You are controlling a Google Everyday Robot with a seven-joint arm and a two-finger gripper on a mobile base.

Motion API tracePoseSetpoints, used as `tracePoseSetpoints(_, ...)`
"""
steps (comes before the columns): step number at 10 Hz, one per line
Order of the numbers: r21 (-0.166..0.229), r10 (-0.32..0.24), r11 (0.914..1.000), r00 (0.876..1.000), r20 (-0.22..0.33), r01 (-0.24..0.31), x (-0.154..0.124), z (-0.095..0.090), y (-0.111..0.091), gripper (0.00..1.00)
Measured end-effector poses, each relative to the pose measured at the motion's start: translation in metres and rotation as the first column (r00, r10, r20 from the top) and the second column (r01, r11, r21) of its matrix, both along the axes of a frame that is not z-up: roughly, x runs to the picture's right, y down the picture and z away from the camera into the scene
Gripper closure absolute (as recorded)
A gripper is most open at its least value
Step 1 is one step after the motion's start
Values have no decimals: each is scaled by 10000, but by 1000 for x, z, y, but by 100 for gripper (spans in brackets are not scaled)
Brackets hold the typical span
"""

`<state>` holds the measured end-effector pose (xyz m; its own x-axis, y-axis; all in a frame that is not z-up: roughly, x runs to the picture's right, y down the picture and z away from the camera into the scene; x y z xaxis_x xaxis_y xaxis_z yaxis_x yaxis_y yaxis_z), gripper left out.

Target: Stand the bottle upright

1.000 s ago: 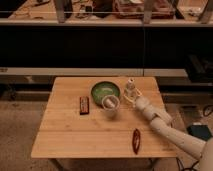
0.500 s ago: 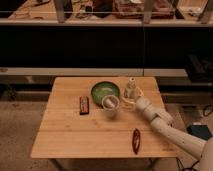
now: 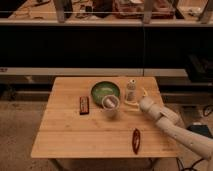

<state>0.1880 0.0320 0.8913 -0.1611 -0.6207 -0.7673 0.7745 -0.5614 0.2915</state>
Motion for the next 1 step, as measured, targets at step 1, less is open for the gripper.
tracePoseSetpoints(1,-288,-134,9995,9997,-214,127,8,-6,2,20)
